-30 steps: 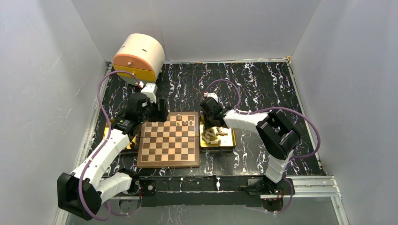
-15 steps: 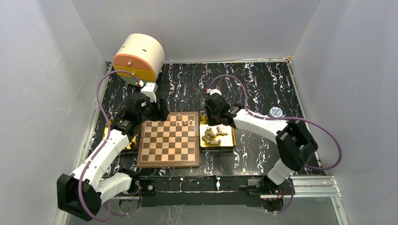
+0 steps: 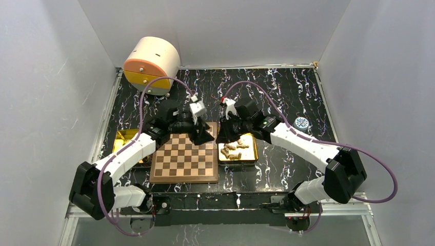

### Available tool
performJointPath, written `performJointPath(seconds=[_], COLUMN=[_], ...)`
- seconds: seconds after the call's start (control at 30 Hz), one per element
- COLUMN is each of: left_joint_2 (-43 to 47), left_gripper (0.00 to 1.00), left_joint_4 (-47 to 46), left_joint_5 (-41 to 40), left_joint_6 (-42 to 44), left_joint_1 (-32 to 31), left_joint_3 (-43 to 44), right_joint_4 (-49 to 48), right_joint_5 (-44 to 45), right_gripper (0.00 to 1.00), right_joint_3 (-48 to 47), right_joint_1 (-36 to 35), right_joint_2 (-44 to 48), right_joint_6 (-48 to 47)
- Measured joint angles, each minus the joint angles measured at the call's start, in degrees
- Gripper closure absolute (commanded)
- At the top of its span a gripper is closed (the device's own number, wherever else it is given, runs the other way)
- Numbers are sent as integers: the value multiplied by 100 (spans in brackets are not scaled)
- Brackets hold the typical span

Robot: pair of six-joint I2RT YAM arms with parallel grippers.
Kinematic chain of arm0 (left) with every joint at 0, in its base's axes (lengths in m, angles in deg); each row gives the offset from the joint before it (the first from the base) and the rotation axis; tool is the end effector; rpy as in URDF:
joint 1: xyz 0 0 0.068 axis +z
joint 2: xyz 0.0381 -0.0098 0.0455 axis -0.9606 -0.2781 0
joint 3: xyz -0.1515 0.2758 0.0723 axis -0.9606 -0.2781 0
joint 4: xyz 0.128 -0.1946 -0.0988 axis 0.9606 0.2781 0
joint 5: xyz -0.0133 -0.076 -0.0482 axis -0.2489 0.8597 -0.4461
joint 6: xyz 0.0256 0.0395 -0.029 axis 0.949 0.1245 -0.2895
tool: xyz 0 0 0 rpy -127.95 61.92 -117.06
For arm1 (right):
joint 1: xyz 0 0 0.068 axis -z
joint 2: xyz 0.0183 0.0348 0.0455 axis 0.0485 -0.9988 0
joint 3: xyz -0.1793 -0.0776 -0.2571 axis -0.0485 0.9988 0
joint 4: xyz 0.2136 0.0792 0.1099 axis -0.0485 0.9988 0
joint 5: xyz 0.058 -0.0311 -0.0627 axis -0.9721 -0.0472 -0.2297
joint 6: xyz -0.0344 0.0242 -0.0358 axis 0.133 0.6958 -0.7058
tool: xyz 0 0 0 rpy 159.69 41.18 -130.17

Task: Set up the chess pieces on the board
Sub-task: Place the chess piece on the chessboard.

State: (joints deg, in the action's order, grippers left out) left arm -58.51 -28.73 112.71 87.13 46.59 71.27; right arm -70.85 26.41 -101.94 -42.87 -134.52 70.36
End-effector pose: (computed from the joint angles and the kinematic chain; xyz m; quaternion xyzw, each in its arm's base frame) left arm 0.2151 -0.1390 0.3276 0.3884 0.6995 -0.4012 0.4460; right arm 0.1970 0.2172 0.3315 -0.2538 0.8560 0.3479 0.2859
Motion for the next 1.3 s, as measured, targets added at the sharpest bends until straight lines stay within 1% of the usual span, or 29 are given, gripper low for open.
performJointPath(seconds=[0.1,0.2,0.33,0.47,0.53,0.63,0.7,0.77,0.9,1.07,1.17,1.3], left_joint_2=[92,188,201,203,201,199,197,197,199,219,256,280], left_gripper=[40,39,36,36,38,45,47,49,60,69,76,89], left_joint_4=[-87,-103,59,391,713,1211,1447,1593,1735,1740,1716,1585], left_joint_5=[387,636,743,739,732,713,686,660,577,485,413,232], left_joint_6=[914,1556,2413,3106,3504,3989,4221,4385,4557,4610,4513,4148], left_joint_1=[-466,-754,-870,-931,-949,-973,-988,-1001,-1012,-1014,-1014,-1012], left_joint_3=[-11,-11,-11,-9,11,118,201,249,262,273,273,273], right_joint_4=[-61,-59,-59,-59,-59,-57,-59,-59,-52,-39,-50,-109], right_joint_5=[-520,-866,-1222,-1519,-1615,-1729,-1790,-1825,-1902,-1971,-1978,-1923], right_gripper=[92,92,92,92,91,91,91,91,90,88,88,88], right_joint_3=[0,0,0,0,0,0,0,0,0,-2,-9,-11], right_joint_1=[103,205,295,321,321,321,321,321,321,319,315,315], right_joint_2=[35,35,37,39,39,39,39,39,39,35,35,35], right_joint_6=[-20,-20,-17,-20,-22,-28,-28,-26,-22,55,181,426])
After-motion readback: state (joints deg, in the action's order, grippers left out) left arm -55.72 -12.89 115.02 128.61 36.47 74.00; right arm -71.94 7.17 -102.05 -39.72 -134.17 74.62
